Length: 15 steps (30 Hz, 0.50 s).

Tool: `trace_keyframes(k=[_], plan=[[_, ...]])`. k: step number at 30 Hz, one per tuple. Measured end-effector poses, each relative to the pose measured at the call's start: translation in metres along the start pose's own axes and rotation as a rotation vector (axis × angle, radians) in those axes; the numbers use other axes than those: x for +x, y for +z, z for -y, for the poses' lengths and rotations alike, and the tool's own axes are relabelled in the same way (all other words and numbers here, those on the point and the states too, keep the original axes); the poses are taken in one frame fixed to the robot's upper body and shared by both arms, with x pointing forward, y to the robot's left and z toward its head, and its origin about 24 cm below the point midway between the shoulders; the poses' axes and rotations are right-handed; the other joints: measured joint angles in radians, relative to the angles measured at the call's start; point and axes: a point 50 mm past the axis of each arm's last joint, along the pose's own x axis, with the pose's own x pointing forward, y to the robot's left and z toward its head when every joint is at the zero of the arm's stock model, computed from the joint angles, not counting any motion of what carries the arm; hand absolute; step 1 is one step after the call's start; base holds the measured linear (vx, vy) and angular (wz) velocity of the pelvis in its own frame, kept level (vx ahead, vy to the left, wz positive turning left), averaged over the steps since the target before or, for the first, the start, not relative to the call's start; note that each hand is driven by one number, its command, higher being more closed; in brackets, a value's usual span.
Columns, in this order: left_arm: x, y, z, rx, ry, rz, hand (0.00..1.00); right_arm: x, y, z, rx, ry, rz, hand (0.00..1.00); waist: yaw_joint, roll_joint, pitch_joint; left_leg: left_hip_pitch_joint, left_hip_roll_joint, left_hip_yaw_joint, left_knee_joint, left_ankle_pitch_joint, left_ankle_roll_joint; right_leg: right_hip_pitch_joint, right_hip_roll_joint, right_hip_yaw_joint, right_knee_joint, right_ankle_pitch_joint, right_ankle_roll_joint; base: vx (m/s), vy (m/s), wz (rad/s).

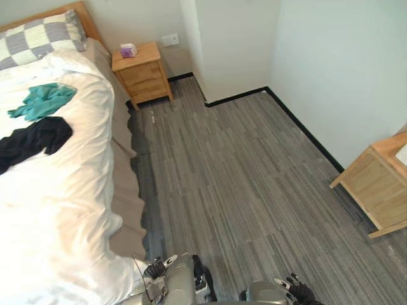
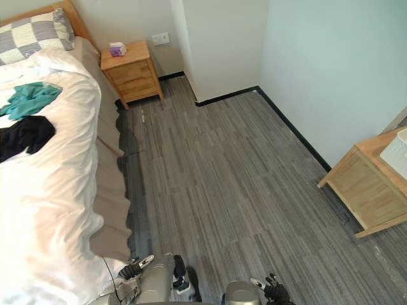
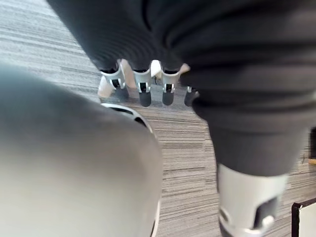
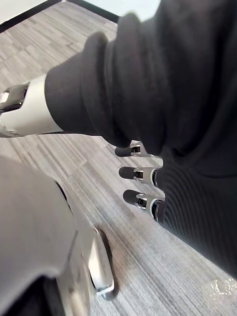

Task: Tidy the bed and pick cloth on bed and put in laundry

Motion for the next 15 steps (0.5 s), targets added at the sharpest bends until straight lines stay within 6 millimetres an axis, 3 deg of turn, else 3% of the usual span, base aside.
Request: trace_keyframes(k=[2,3,5,6,7,8,9,11,13,15], plan=[[0.000,-0.002,-0.001,-0.001,0.003,-0.013,0.00,0.000,-0.002,0.000,-0.004,0.005,-0.005,0.00,0.002,-0.004,-0.003,0.038,-0.003,0.045,-0.087,0.003,0.038,0.057,-0.003,0.001,-0.040,-0.019,0.034,0.47,0.086,-0.08],[0.000,-0.002,-0.002,-0.006,0.005,-0.016,0.00,0.000,-0.001,-0.001,-0.023,0.009,-0.006,0.00,0.002,-0.018,-0.011,0.048,-0.026,0.050,-0.087,0.029,0.139,0.075,-0.026,0.002,-0.049,-0.038,0.067,0.51,0.136,-0.16],[0.000,-0.005,-0.001,-0.030,0.010,-0.034,0.00,0.001,0.000,-0.001,-0.046,0.012,-0.010,0.00,0.008,-0.031,-0.048,0.048,-0.076,0.064,-0.097,-0.010,0.232,0.030,-0.070,-0.002,0.044,-0.046,0.102,0.60,0.193,-0.15],[0.000,-0.007,-0.005,-0.027,0.030,-0.048,0.00,0.003,0.001,-0.007,-0.050,0.027,-0.009,0.00,0.009,-0.053,-0.061,0.064,-0.113,0.068,-0.131,-0.026,0.242,-0.057,-0.112,-0.007,0.224,-0.027,0.172,0.56,0.192,-0.02],[0.000,-0.007,-0.006,-0.028,0.037,-0.051,0.00,0.004,0.001,-0.010,-0.047,0.036,-0.010,0.00,0.008,-0.061,-0.062,0.078,-0.129,0.064,-0.147,-0.033,0.244,-0.106,-0.129,-0.005,0.331,0.006,0.218,0.54,0.214,0.26],[0.000,-0.008,-0.009,-0.022,0.047,-0.061,0.00,0.004,0.000,-0.015,-0.038,0.048,-0.017,0.00,0.005,-0.073,-0.065,0.111,-0.158,0.037,-0.170,-0.044,0.245,-0.206,-0.162,0.004,0.543,0.103,0.267,0.64,0.241,0.65],[0.000,-0.012,-0.011,-0.013,0.056,-0.077,0.00,0.004,0.001,-0.014,-0.042,0.044,-0.023,0.00,-0.004,-0.072,-0.065,0.161,-0.174,0.004,-0.189,-0.054,0.247,-0.269,-0.194,-0.020,0.702,0.124,0.271,0.63,0.219,0.86],[-0.001,-0.016,-0.010,0.002,0.060,-0.092,0.00,0.004,0.003,-0.011,-0.053,0.038,-0.019,0.00,-0.003,-0.061,-0.064,0.238,-0.182,-0.064,-0.225,-0.058,0.246,-0.326,-0.230,-0.089,0.759,0.104,0.220,0.44,0.104,0.84],[-0.001,-0.016,-0.011,0.034,0.059,-0.100,0.00,0.006,0.009,-0.011,-0.039,0.039,0.004,0.00,-0.006,-0.042,-0.058,0.315,-0.179,-0.155,-0.289,-0.051,0.230,-0.372,-0.211,-0.133,0.615,0.079,0.194,0.48,0.017,1.09],[-0.001,-0.017,-0.009,0.046,0.054,-0.102,0.00,0.006,0.009,-0.011,-0.017,0.038,0.006,0.00,-0.004,-0.039,-0.056,0.349,-0.167,-0.216,-0.317,-0.056,0.208,-0.399,-0.177,-0.126,0.412,0.072,0.192,0.36,-0.057,1.12]])
